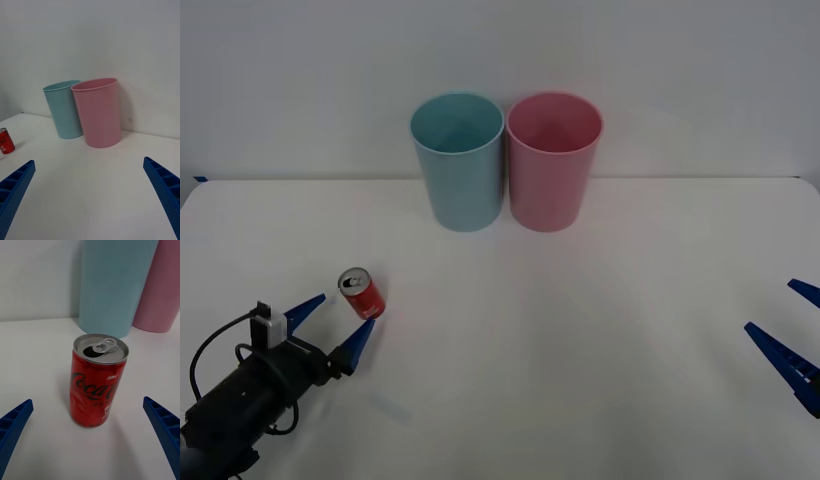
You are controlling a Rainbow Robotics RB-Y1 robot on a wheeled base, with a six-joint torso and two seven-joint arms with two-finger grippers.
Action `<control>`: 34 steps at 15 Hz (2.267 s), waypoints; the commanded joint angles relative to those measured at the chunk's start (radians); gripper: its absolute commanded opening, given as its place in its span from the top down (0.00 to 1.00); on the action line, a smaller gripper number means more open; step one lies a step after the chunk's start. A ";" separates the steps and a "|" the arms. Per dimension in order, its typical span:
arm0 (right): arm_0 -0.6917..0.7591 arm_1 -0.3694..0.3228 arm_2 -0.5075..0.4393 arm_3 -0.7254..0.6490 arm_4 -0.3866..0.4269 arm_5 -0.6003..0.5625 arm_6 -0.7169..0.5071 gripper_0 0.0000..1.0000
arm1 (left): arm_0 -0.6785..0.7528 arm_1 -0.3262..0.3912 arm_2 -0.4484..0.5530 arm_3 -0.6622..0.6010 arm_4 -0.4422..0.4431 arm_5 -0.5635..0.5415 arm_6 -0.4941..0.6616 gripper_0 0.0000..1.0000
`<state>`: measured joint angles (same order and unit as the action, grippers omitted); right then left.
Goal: Grasp the object on the table and drop it into the matching bin: aluminum can to the light blue bin, PET bottle to the pink bin.
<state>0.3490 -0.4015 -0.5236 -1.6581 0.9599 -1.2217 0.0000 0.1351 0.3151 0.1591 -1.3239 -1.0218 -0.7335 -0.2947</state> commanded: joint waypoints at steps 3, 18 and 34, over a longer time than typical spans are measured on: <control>0.000 0.000 0.000 0.000 0.000 0.000 0.000 0.00 | -0.069 -0.002 -0.039 0.068 0.028 0.025 -0.018 0.00; 0.000 0.000 0.000 0.000 0.000 0.000 0.000 0.00 | -0.135 -0.025 -0.073 0.114 0.035 0.074 -0.053 1.00; 0.000 0.000 0.000 0.000 0.000 0.000 0.000 0.00 | -0.040 -0.010 -0.047 -0.075 0.055 0.063 -0.021 1.00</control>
<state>0.3491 -0.4014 -0.5236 -1.6581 0.9599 -1.2217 0.0000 0.0803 0.3040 0.1087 -1.3675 -0.9669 -0.6705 -0.3242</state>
